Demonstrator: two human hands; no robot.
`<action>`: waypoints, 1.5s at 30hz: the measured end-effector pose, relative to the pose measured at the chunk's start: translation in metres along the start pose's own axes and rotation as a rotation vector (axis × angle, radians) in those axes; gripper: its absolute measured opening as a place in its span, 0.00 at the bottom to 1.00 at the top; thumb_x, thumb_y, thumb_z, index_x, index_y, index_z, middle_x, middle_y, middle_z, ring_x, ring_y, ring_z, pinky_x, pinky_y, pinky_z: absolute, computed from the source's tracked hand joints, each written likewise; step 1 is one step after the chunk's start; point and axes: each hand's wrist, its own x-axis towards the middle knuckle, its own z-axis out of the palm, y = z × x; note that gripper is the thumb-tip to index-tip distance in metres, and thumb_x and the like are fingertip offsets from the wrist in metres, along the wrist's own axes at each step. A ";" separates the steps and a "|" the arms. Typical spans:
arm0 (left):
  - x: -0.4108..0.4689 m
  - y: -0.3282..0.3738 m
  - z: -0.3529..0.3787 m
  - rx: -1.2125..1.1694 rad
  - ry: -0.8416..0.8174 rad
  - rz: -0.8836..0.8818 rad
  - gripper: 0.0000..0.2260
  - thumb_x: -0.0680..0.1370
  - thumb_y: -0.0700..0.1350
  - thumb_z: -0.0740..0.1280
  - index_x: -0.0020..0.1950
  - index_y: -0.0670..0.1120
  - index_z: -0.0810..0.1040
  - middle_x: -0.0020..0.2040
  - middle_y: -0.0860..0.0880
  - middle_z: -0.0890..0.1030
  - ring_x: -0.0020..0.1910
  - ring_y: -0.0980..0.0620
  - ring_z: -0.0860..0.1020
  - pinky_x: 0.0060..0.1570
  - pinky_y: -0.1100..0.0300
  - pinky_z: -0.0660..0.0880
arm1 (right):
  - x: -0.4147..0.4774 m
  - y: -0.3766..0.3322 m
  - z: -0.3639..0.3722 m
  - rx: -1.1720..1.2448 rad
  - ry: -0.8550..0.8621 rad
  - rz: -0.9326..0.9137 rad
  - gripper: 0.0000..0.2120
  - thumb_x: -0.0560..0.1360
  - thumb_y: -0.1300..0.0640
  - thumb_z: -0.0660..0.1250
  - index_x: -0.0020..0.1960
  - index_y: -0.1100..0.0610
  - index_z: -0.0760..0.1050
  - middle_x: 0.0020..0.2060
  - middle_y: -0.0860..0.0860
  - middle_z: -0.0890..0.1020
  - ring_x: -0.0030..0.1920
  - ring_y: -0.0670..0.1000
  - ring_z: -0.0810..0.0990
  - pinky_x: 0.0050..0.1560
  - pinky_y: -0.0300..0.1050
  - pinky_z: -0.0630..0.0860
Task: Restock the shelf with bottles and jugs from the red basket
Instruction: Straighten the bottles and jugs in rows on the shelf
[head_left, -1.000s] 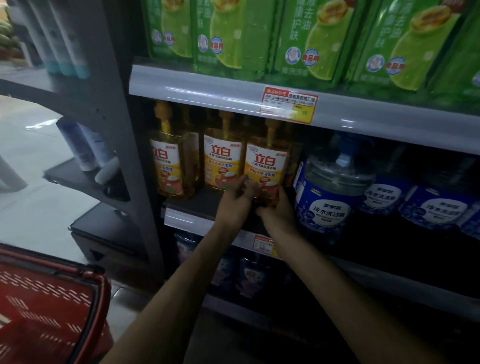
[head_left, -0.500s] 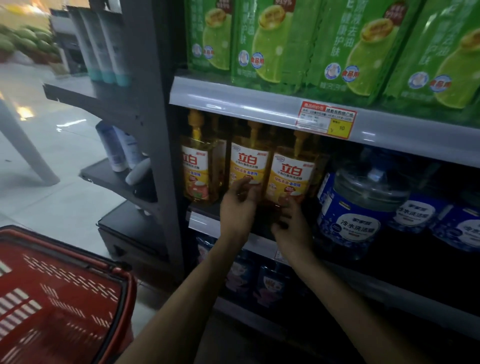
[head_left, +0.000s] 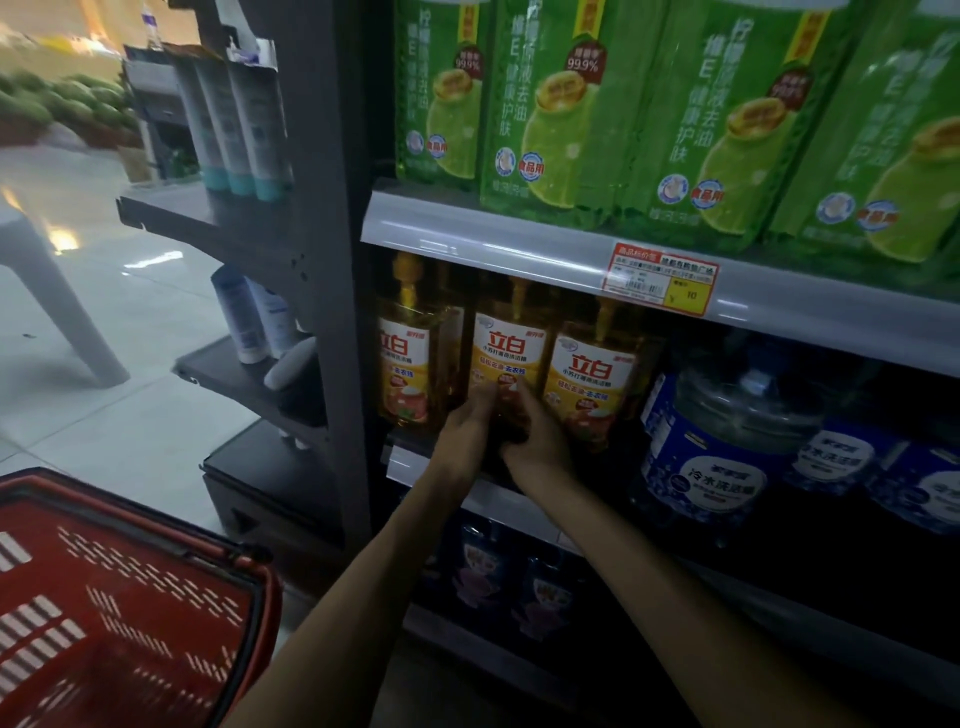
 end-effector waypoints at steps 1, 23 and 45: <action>-0.001 -0.001 -0.002 0.029 -0.005 0.013 0.18 0.86 0.58 0.60 0.68 0.51 0.80 0.63 0.51 0.84 0.64 0.53 0.80 0.66 0.55 0.75 | -0.001 -0.001 -0.002 0.031 0.002 0.005 0.41 0.77 0.68 0.66 0.79 0.36 0.58 0.79 0.47 0.62 0.78 0.54 0.62 0.73 0.61 0.70; -0.019 -0.015 -0.093 0.380 0.199 0.111 0.20 0.77 0.61 0.69 0.67 0.59 0.79 0.65 0.51 0.82 0.65 0.53 0.80 0.67 0.46 0.76 | -0.017 -0.041 0.056 0.179 -0.195 0.011 0.30 0.80 0.61 0.67 0.77 0.41 0.66 0.66 0.48 0.77 0.68 0.51 0.75 0.69 0.57 0.74; -0.079 0.025 -0.085 0.700 0.276 0.077 0.23 0.73 0.50 0.62 0.68 0.57 0.78 0.61 0.54 0.84 0.59 0.53 0.81 0.62 0.47 0.79 | -0.019 -0.052 0.069 -0.095 -0.040 -0.155 0.23 0.77 0.49 0.71 0.70 0.45 0.70 0.66 0.49 0.78 0.68 0.54 0.76 0.62 0.52 0.75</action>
